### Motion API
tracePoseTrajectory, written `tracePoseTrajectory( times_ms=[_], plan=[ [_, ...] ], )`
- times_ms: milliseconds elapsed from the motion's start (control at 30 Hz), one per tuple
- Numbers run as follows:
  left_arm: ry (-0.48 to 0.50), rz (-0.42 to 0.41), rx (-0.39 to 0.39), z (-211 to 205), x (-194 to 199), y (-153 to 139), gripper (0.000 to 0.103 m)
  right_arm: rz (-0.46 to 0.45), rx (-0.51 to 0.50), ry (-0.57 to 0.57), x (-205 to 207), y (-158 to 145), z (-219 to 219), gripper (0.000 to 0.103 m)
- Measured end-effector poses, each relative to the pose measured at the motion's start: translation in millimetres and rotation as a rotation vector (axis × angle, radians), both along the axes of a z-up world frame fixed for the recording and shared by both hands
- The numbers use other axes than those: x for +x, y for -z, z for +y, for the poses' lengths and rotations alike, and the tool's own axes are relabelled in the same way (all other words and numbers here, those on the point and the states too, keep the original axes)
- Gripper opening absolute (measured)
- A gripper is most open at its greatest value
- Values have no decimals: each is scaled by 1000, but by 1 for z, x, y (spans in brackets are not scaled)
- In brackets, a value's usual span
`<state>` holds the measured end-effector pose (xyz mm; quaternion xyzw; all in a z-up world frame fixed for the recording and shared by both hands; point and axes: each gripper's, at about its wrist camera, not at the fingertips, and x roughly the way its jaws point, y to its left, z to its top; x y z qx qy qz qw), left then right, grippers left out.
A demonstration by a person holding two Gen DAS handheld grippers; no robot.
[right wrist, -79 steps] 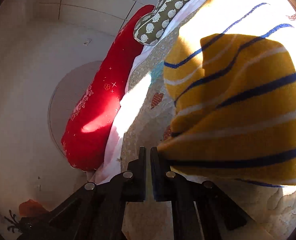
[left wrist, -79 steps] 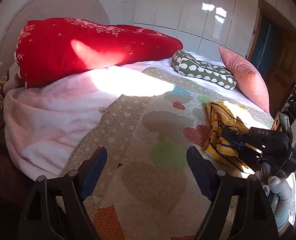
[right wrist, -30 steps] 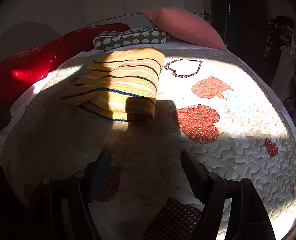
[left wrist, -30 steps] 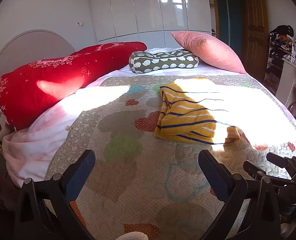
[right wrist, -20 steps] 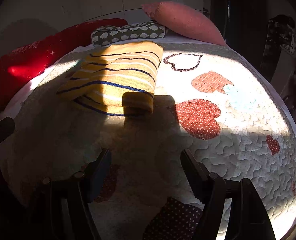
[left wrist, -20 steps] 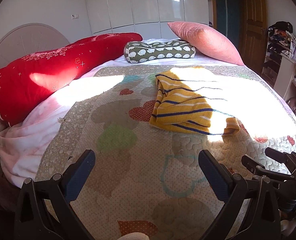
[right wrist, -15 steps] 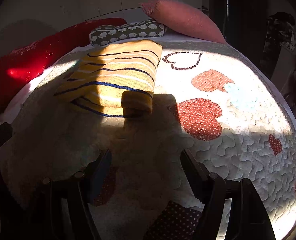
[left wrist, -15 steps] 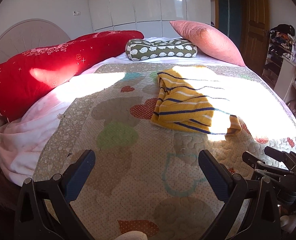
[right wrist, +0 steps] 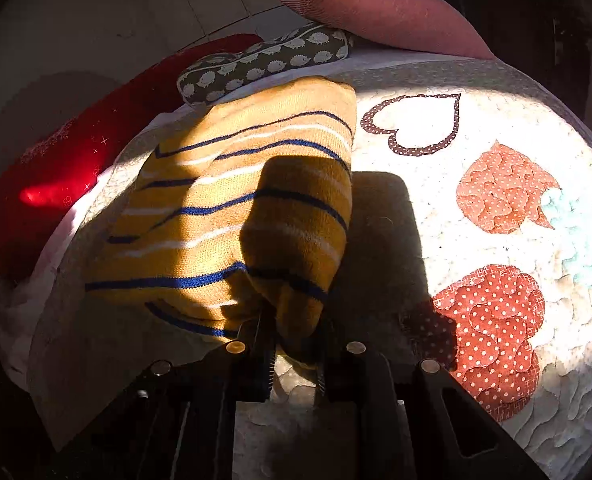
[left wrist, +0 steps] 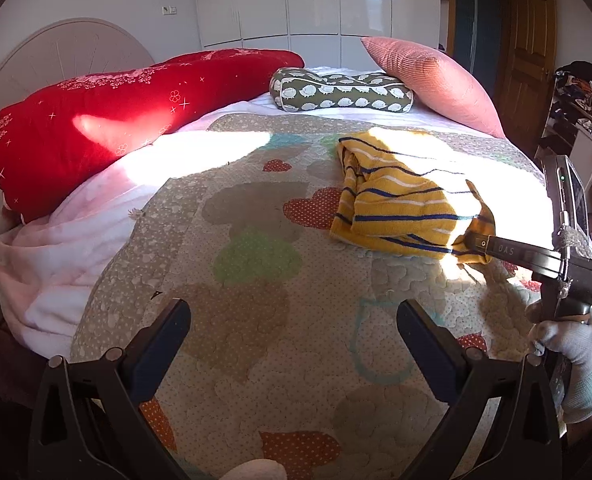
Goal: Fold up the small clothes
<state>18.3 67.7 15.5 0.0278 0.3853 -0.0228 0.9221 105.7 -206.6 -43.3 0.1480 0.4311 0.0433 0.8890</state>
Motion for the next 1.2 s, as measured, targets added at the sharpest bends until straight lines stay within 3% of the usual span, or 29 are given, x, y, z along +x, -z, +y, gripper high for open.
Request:
tracePoseTrajectory(
  times_ms=[133,267,333,467,533,600,733,867,900,1000,1200],
  plan=[
    [-22,17,-22,7,3,1,103,-4,-141,-3,2,-18,-5,14],
    [-19,13,-32,9,3,0,103,41,-214,43,5,-17,-26,14],
    [-12,18,-41,10,5,0,103,82,-176,5,5,-10,-31,16],
    [-19,19,-59,21,9,-1,103,40,-173,12,-28,-33,-23,22],
    [-36,18,-70,30,11,-3,103,-21,-132,-23,-43,-51,-9,41],
    [-55,19,-81,39,13,-3,103,-81,-114,-104,-44,-66,14,52],
    [-96,26,-115,60,13,-3,103,-90,-101,-220,-8,-71,65,55],
    [-125,21,-126,79,11,-1,103,-1,-102,-214,41,-43,89,55],
    [-132,21,-134,84,11,0,103,37,-127,-209,50,-32,93,55],
    [-150,32,-178,100,13,4,103,114,-138,-173,65,-8,90,17],
    [-162,34,-224,116,18,10,103,123,110,-157,61,-24,83,14]
  ],
)
